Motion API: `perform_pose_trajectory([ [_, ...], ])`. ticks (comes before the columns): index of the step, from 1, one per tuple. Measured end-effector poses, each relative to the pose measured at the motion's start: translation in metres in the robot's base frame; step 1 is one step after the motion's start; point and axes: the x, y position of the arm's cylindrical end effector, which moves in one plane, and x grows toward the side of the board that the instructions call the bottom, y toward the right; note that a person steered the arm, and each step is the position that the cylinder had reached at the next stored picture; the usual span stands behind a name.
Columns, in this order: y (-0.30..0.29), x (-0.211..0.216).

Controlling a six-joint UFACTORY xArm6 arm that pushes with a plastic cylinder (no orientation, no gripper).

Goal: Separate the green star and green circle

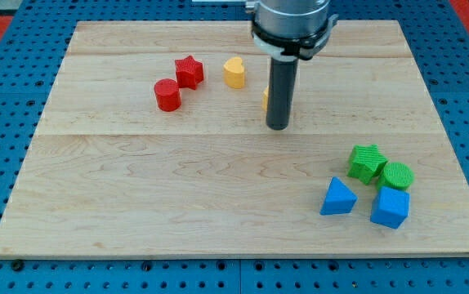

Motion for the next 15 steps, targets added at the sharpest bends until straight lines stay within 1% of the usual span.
perform_pose_trajectory([
  [1,0.000,-0.042],
  [2,0.005,-0.056],
  [3,0.004,-0.041],
  [4,-0.041,0.019],
  [5,-0.048,0.042],
  [6,-0.024,0.078],
  [7,-0.044,0.175],
  [8,0.004,0.202],
  [9,0.117,0.202],
  [10,0.165,0.196],
  [12,0.185,0.139],
  [13,0.177,0.102],
  [14,0.173,0.088],
  [15,0.176,0.088],
])
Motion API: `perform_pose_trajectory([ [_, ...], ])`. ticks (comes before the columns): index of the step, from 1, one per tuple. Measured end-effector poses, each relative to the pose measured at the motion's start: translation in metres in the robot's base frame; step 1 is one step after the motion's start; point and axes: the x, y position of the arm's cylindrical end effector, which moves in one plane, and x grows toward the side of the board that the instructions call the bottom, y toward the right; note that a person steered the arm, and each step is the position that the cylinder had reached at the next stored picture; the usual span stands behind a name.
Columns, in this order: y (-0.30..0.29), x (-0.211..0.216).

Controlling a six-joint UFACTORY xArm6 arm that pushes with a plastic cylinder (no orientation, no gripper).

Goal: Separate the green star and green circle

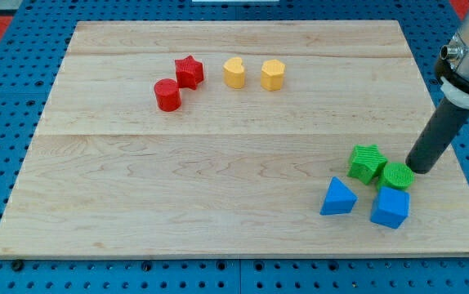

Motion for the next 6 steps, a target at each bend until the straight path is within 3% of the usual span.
perform_pose_trajectory([
  [1,0.043,0.017],
  [2,0.025,0.021],
  [4,-0.125,-0.004],
  [6,-0.177,-0.044],
])
